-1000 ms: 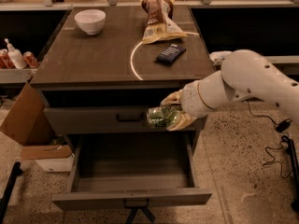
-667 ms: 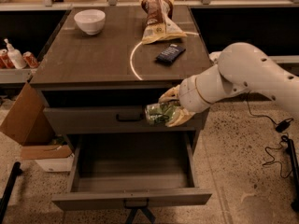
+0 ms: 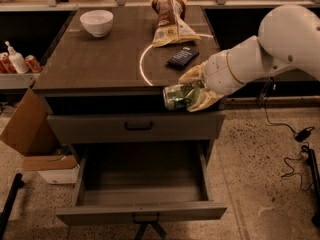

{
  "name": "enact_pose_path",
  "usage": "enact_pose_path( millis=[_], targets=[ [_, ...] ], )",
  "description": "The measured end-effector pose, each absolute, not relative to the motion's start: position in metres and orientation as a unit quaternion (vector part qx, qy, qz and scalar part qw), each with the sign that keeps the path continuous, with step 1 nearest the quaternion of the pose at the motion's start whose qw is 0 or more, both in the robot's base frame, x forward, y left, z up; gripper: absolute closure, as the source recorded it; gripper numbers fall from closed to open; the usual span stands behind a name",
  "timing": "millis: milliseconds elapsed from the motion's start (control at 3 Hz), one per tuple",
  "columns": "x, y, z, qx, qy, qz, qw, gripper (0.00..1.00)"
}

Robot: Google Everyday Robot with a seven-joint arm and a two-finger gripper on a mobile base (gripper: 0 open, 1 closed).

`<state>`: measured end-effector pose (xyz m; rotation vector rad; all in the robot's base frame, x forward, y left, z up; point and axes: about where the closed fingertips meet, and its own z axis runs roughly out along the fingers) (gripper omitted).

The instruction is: Pick green can from middle drawer and place on counter

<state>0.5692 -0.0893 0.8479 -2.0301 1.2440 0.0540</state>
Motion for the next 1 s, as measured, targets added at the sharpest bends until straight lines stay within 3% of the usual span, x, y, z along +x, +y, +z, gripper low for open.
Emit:
enact_pose_path(
  millis=[1000],
  targets=[
    [0.597,-0.083,0.891,-0.788,0.464,0.031,0.404,1.0]
  ],
)
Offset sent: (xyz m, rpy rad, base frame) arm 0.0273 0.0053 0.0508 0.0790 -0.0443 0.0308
